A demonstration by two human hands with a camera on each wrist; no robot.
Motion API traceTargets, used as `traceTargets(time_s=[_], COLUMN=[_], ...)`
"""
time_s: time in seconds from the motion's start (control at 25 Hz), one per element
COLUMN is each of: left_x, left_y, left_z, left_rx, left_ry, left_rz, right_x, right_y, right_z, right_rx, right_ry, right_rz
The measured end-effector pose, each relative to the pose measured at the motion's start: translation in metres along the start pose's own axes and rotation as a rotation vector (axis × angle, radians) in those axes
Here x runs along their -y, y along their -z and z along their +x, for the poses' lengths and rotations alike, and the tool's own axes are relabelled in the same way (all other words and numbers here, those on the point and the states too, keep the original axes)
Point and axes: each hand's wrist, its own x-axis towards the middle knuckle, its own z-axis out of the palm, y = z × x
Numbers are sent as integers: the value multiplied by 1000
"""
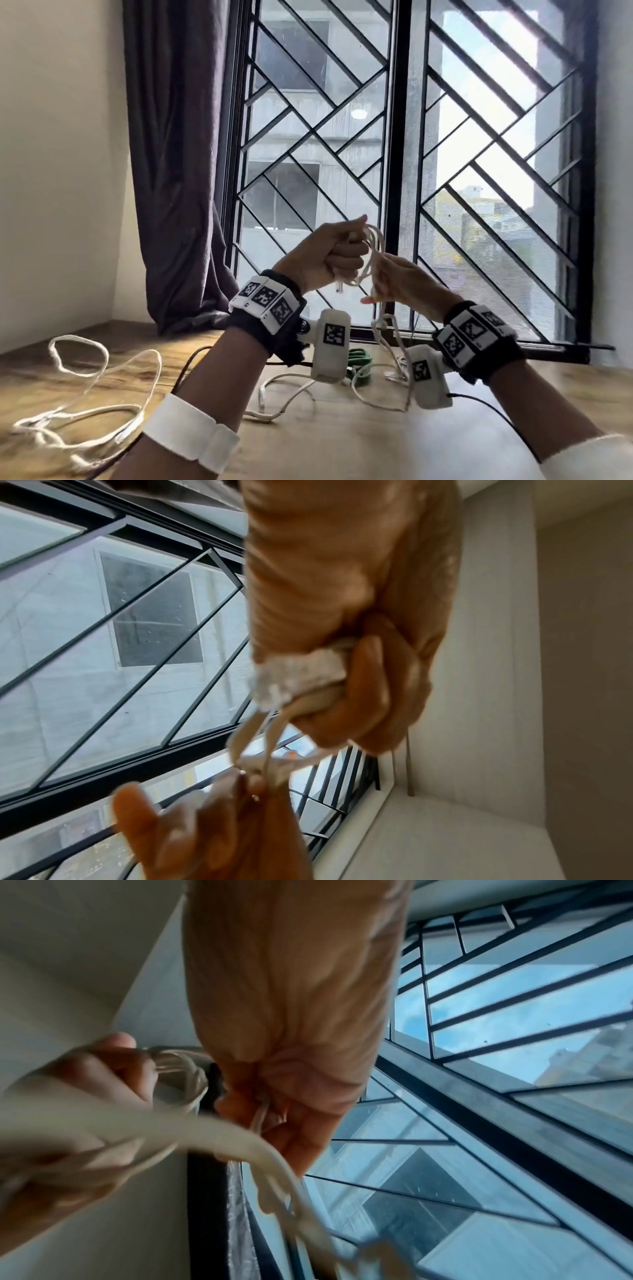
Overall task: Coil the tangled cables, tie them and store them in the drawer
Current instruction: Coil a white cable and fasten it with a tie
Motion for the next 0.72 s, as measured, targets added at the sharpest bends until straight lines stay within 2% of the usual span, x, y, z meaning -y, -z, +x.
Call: traceTargets(time_s=[0.12,0.32,0.4,0.56,0.72], left_x=[-6,-5,-8,-12,-13], left_y=[5,7,7,13,25], left_z=[4,8,6,0,-4], left_rx=[-79,-447,-560,-609,-675], left_ry=[-158,-403,-505,-622,-653], left_rz=[-193,-266,-276,-208,14], right_x=[1,-8,-6,23,62], right_y=[-5,-15,-20,-40,-72], right_z=[-2,14,18,21,21], right_rx=[39,67,153,348,395], right_ry=[-52,-35,-68,-229,-273], right_rz=[40,-458,-626,-734,-791])
